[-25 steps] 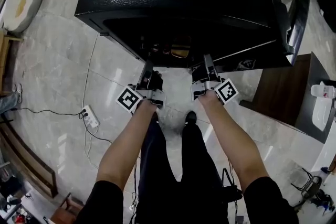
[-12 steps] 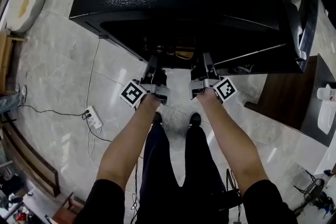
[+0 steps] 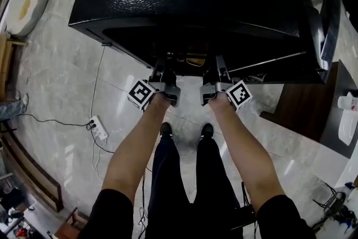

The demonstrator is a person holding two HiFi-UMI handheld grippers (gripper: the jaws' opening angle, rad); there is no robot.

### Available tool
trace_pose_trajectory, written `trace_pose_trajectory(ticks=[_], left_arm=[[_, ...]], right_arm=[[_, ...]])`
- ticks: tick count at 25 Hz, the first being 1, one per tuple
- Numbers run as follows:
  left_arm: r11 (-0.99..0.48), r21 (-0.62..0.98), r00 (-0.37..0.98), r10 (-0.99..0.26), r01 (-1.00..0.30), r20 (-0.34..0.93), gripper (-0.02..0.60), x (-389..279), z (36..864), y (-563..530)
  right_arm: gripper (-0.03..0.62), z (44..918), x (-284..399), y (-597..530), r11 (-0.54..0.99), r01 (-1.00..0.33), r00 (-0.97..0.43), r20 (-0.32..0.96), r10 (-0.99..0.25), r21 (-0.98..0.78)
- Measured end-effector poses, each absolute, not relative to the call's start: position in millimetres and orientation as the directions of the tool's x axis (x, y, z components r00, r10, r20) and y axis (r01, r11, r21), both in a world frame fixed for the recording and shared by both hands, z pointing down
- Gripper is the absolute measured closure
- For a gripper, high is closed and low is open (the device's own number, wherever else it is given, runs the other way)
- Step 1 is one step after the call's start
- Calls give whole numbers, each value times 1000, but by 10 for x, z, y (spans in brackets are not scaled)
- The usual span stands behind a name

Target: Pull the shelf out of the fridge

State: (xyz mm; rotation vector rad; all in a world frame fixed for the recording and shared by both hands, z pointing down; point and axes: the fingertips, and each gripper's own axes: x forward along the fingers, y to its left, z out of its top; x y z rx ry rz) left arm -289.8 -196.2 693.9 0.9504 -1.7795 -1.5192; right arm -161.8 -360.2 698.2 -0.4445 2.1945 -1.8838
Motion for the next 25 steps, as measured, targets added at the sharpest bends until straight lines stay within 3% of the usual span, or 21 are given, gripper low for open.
trace_pose_trajectory(ticks=[17,25], left_arm=[[21,993,-555,-830,-119,-49,425,-2941,6947,-2038],[83,994,-573,-819,-68,30,417,-3121,7150,-2057]], right_arm=[[433,7119,-1711,-3637,106,-91,-918,42,-395,-990],[433,7161,-1785,-3660,100,-95,-913,47,-404,-990]])
